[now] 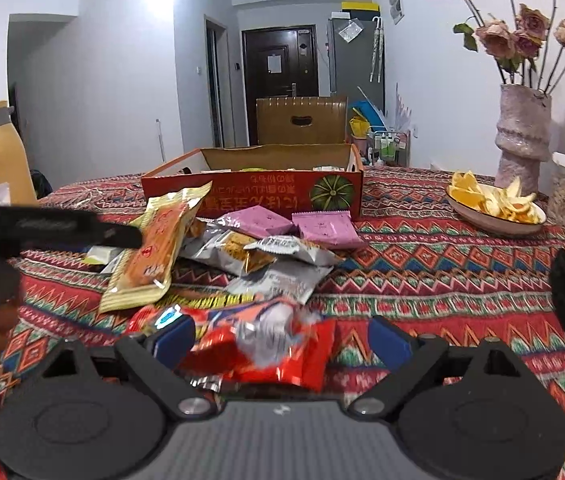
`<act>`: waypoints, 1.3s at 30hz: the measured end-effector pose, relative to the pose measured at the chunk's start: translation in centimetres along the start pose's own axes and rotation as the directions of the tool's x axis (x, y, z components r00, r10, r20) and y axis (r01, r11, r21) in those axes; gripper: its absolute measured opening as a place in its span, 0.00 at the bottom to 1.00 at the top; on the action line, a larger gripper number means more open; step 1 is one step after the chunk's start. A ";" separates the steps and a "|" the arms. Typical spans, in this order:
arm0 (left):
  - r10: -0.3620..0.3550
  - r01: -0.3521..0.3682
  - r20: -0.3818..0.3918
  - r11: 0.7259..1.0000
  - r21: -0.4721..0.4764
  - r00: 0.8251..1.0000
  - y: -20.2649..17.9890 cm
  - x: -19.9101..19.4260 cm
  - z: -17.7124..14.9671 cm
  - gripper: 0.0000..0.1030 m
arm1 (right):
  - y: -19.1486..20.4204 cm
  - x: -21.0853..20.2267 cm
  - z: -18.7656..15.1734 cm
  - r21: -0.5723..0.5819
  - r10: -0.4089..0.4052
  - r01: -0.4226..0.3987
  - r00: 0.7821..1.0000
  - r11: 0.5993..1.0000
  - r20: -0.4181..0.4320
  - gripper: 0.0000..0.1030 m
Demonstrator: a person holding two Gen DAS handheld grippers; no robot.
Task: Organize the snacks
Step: 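Grasp the orange stick-snack bag with the left tool while the right grasps the red chip bag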
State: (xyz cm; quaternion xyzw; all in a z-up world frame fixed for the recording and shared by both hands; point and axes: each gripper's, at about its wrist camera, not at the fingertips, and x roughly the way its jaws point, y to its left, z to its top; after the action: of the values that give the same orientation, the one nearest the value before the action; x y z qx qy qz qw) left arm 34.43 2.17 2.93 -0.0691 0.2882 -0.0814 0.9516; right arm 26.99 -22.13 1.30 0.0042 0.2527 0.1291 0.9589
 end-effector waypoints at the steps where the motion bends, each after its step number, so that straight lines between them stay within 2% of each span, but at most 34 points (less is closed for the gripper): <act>1: 0.000 0.000 -0.007 1.000 -0.010 1.000 0.2 1.0 0.4 1.00 | 0.0 0.5 0.3 -0.006 0.004 -0.004 1.000 1.000 -0.005 0.90; 6: -0.001 0.001 -0.042 1.000 -0.016 0.999 0.7 4.8 1.5 0.99 | 0.4 1.8 1.1 -0.070 0.067 -0.068 0.998 0.995 -0.015 0.91; 7: -0.005 0.004 -0.050 1.000 -0.019 0.999 0.8 5.2 1.5 0.96 | 0.4 2.0 1.3 -0.085 0.087 -0.089 0.996 0.992 -0.022 0.91; 8: -0.009 0.008 -0.061 1.000 -0.021 0.998 1.0 5.6 1.5 0.84 | 0.3 2.2 1.5 -0.100 0.115 -0.118 0.993 0.988 -0.034 0.91; 11: -0.012 0.011 -0.057 1.000 -0.010 0.998 1.1 5.5 1.3 0.63 | 0.0 2.4 2.1 -0.154 0.203 -0.212 0.977 0.965 -0.072 0.91; 15: -0.024 0.024 -0.036 1.000 -0.012 0.999 1.5 3.4 1.4 0.51 | 0.3 3.0 2.4 -0.291 0.273 -0.309 0.949 0.906 -0.157 0.92; 18: -0.035 0.035 -0.027 0.999 -0.002 0.999 1.4 1.5 1.2 0.50 | 0.8 4.2 2.0 -0.371 0.285 -0.341 0.938 0.864 -0.199 0.94; 21: -0.037 0.037 -0.017 0.999 0.019 0.999 1.2 -1.1 0.6 0.50 | 1.7 5.9 2.0 -0.414 0.250 -0.321 0.944 0.852 -0.215 0.94; 24: -0.041 0.041 -0.011 0.999 0.018 0.999 1.5 -3.7 -0.2 0.50 | 2.3 7.2 2.5 -0.423 0.268 -0.336 0.940 0.842 -0.213 0.93; 26: -0.028 0.029 -0.016 0.999 0.023 0.999 1.7 -5.1 -0.8 0.50 | 2.5 8.2 2.8 -0.387 0.268 -0.340 0.936 0.857 -0.230 0.89; 29: -0.006 0.007 -0.032 0.999 0.045 0.999 1.6 -6.6 -2.2 0.50 | 2.6 8.3 2.8 -0.331 0.236 -0.300 0.947 0.895 -0.219 0.83; 34: -0.021 0.027 -0.092 0.997 0.073 0.996 0.7 -7.9 -5.1 0.50 | 2.3 5.3 1.3 -0.239 0.193 -0.239 0.960 0.941 -0.201 0.62; 36: -0.034 0.043 -0.110 0.995 0.085 0.993 0.0 -8.2 -6.0 0.53 | 2.1 3.4 0.4 -0.206 0.182 -0.222 0.963 0.953 -0.197 0.56; 38: -0.031 0.044 -0.133 0.995 0.090 0.991 -0.4 -8.3 -7.0 0.68 | 1.7 1.7 -0.6 -0.142 0.166 -0.195 0.967 0.970 -0.192 0.56; 39: -0.021 0.035 -0.142 0.994 0.099 0.990 -0.6 -8.3 -7.5 0.69 | 1.5 0.7 -1.1 -0.106 0.150 -0.171 0.971 0.980 -0.187 0.56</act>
State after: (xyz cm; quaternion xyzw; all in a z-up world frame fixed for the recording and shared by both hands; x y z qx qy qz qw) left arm 23.37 2.54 1.30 -0.0191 0.3489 -0.1140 0.9300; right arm 26.69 -20.55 0.05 -0.0451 0.3278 0.2213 0.9174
